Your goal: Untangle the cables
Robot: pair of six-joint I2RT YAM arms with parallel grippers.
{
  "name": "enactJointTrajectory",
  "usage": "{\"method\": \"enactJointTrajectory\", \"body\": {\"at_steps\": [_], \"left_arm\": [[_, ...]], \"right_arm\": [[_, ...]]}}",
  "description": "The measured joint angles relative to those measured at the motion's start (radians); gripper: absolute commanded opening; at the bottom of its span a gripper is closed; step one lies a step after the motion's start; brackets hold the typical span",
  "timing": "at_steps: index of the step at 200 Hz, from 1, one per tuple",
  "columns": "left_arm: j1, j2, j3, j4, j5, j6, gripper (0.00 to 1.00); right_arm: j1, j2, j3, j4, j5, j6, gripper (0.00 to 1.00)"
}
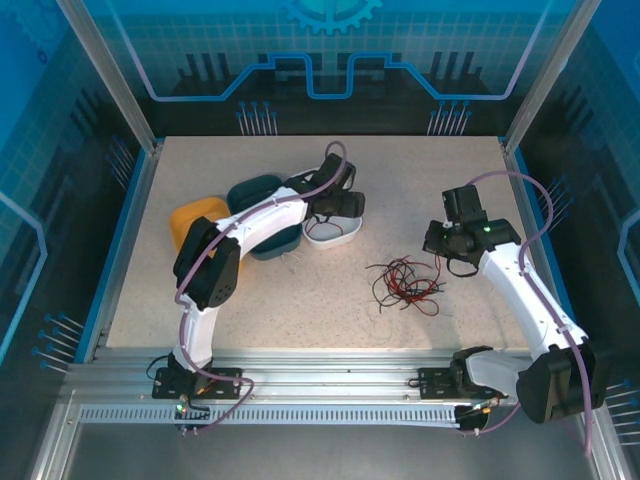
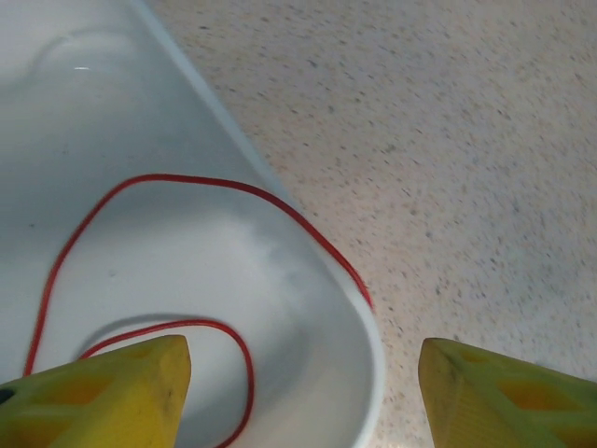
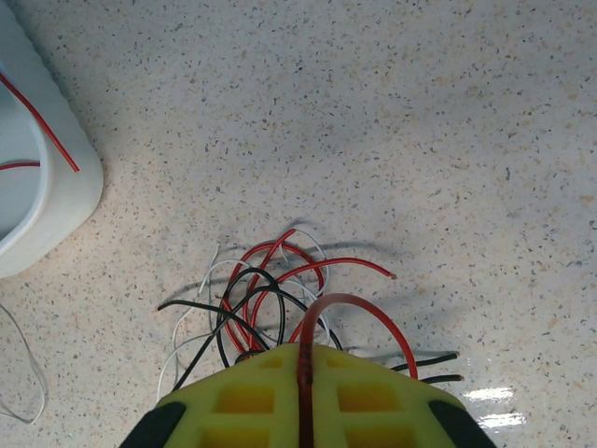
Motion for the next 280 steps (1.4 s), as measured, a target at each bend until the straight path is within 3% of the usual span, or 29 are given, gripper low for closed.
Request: {"method": "enactJointTrajectory", "body": {"at_steps": [22,41,94,119,148,235,280], "left_arm": [[0.035,0.021,0.035,-0.005,-0.039,-0.003,0.70],[0.073,0.055,0.098,-0.011,-0.044,0.074,0.72],[0.191,0.080,0.133,-0.061,0.158,0.574,0.74],[0.192,0.121,0.188,-0.103,0.215,0.794,0.74],[0.184,0.159,0.205,-0.119,0.274,0.955,0.73],[0.183,0.303,0.296,-0.133,0.336,1.122,0.66],[0.183,0.360,0.380,-0.156,0.337,1.163,0.57]], "right_arm": [[0.000,0.000,0.000,0.000,-0.001,0.000,0.08],[0.000,0.000,0.000,0.000,-0.001,0.000,0.08],[0.000,-0.011,0.000,-0.008,0.010,0.000,0.09],[0.000,-0.011,0.000,-0.011,0.010,0.000,0.09],[0.000,-0.010,0.000,-0.011,0.010,0.000,0.09],[0.000,0.013,0.000,-0.013,0.011,0.000,0.09],[0.000,0.031,0.000,-0.013,0.011,0.000,0.09]]}}
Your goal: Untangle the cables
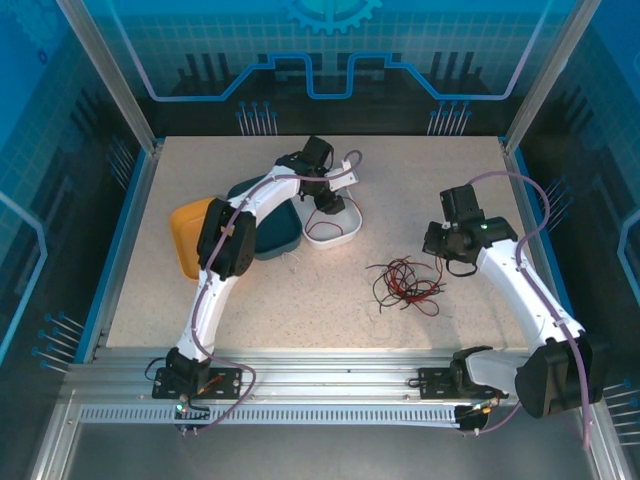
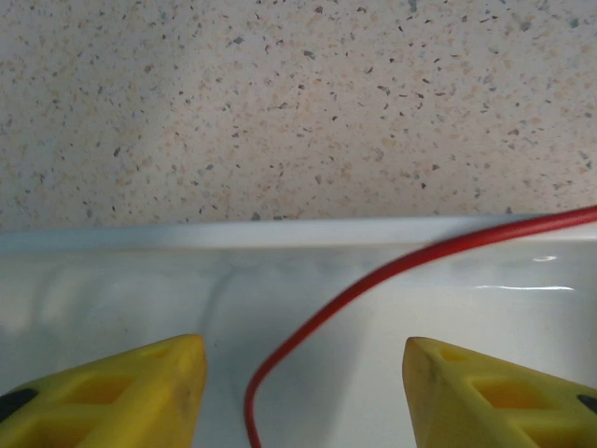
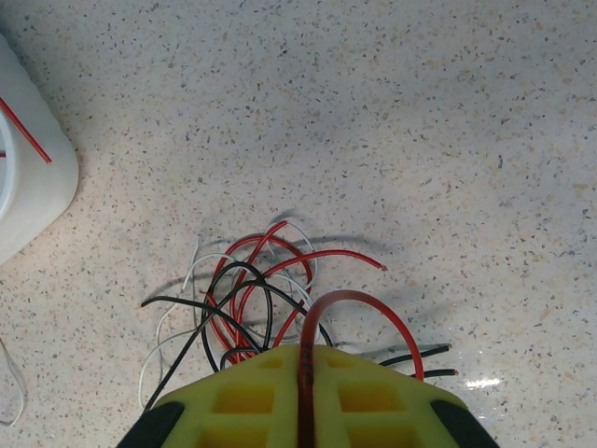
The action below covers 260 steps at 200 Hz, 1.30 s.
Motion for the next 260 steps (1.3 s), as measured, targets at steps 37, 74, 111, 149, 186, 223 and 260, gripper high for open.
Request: {"method": "enactJointTrajectory", "body": {"at_steps": [37,74,111,149,186,223,260], "left_arm": [[0.000,0.025,0.014,-0.017,0.000,0.008,0.49],[0.000,0.031,0.014,-0.022,-0.001,0.027,0.34],[0.000,0.032,0.014,-0.020,-0.004,0.030,0.34],[0.000,0.044,0.014,0.000,-0.005,0.029,0.32],[-0.002,0.063,0.014,0.021,-0.021,0.028,0.17],[-0.003,0.064,0.013,0.047,-0.029,0.031,0.05],[-0.003,0.023,-0.066,0.103,-0.063,0.058,0.04]], "right_arm": [[0.000,0.002,0.000,0.000,0.003,0.000,0.09],[0.000,0.007,0.000,0.000,0.006,0.000,0.09],[-0.001,0.022,0.000,0.000,0.006,0.000,0.09],[-0.001,0.025,0.000,0.000,0.006,0.000,0.09],[-0.001,0.029,0.000,0.003,0.006,0.000,0.08],[-0.002,0.033,0.000,0.008,0.006,0.000,0.08],[-0.002,0.033,0.000,0.010,0.006,0.000,0.08]]}}
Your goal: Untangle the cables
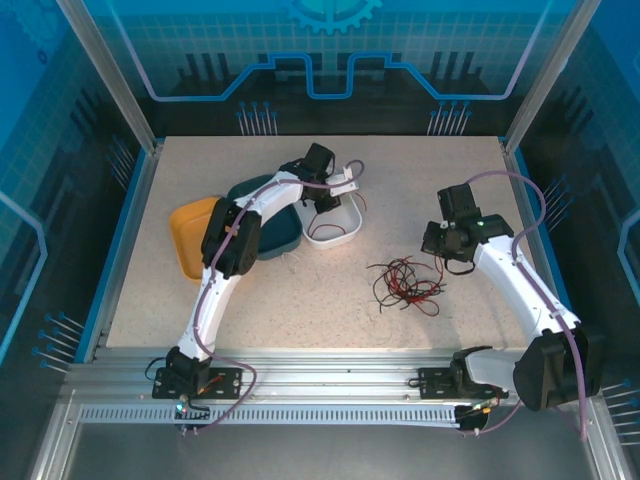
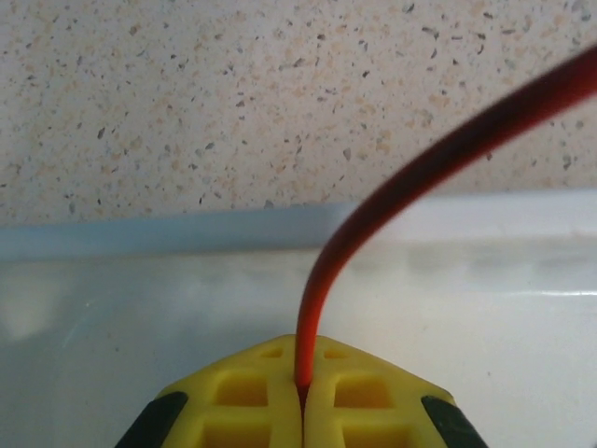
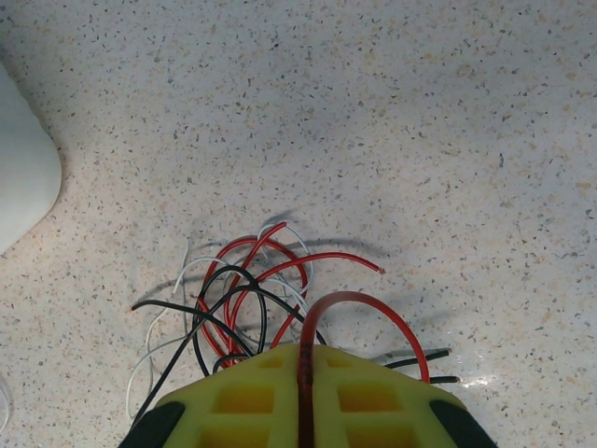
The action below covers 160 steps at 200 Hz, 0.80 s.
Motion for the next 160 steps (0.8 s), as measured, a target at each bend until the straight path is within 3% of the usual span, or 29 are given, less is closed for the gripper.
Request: {"method": "enactJointTrajectory", "body": {"at_steps": [38,141,160], "left_arm": [[0.000,-0.092,-0.124,0.079,-0.074,0.066,0.04],[0.019,-0.132,-0.193,0.150,-0.214,0.232,0.05],[0.019,-0.132,-0.193,0.148,-0.224,0.250,0.12]], "right_arm": [[0.000,0.000,-0.004,0.004,0.000,0.000,0.08],[0.000,-0.001,-0.013,0.007,0.000,0.000,0.09],[0.000,-0.001,-0.013,0.007,0.000,0.000,0.09]]}}
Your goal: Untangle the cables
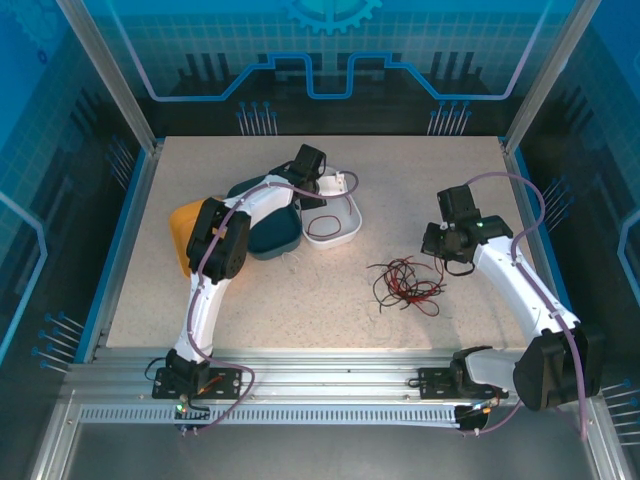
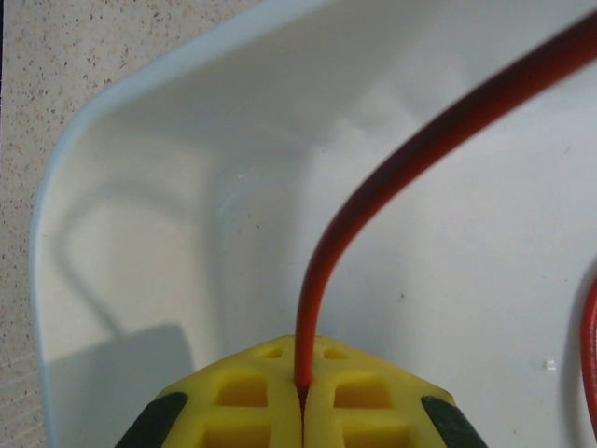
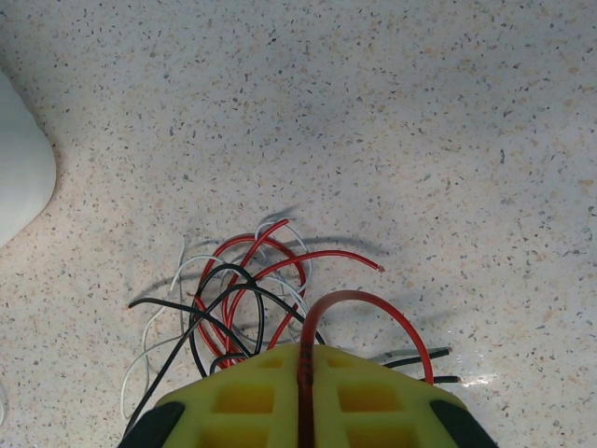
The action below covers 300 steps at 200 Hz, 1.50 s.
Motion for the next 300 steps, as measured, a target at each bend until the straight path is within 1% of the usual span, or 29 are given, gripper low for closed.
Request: {"method": "enactJointTrajectory", "body": {"at_steps": [17,25,32,40,56,70,95,111,137,158,173,201,220,249,284,300], "left_arm": [[0.000,0.000,0.000,-0.002,-0.010,0.012,0.14],[0.000,0.000,0.000,-0.004,-0.016,0.013,0.17],[0.000,0.001,0.000,-0.009,-0.021,0.018,0.23],[0.000,0.001,0.000,-0.016,-0.026,0.027,0.27],[0.000,0.003,0.000,-0.029,-0.032,0.031,0.28],[0.000,0.005,0.000,-0.037,-0.034,0.028,0.32],[0.000,0.005,0.005,-0.050,-0.035,0.008,0.55],[0.000,0.005,0.024,-0.066,-0.037,-0.031,0.66],[0.000,-0.020,0.051,-0.078,-0.029,-0.079,0.81],[0.000,-0.081,0.051,-0.089,-0.002,-0.137,0.99],[0.000,-0.143,0.051,-0.092,0.037,-0.195,0.99],[-0.002,-0.283,0.044,-0.076,0.148,-0.338,0.99],[-0.011,-0.378,0.000,-0.036,0.197,-0.432,0.99],[-0.058,-0.454,-0.101,0.020,0.207,-0.537,0.99],[-0.129,-0.463,-0.235,0.060,0.189,-0.673,0.99],[-0.142,-0.470,-0.286,0.084,0.190,-0.756,0.99]], "right_arm": [[0.000,0.000,0.000,0.000,0.000,0.000,0.09],[0.000,0.000,0.000,0.000,0.000,0.000,0.09],[0.000,0.000,0.000,0.000,0.000,0.000,0.08],[0.000,0.000,0.000,0.000,0.000,0.000,0.09],[0.000,0.000,0.000,0.000,-0.002,0.000,0.09],[0.000,0.000,0.000,0.000,-0.003,0.000,0.08],[0.000,0.000,0.000,-0.001,-0.003,0.000,0.08],[0.000,-0.005,0.000,-0.006,-0.003,0.000,0.08],[0.000,-0.021,0.010,-0.026,-0.002,-0.001,0.06],[0.000,-0.034,0.035,-0.050,0.005,-0.006,0.03],[0.000,-0.045,0.062,-0.072,0.019,-0.013,0.03],[0.001,-0.068,0.143,-0.119,0.047,-0.029,0.03],[0.001,-0.080,0.216,-0.149,0.065,-0.048,0.03],[0.001,-0.077,0.358,-0.200,0.096,-0.090,0.02],[0.002,-0.035,0.536,-0.248,0.130,-0.138,0.02],[0.004,-0.011,0.606,-0.266,0.133,-0.158,0.02]]}}
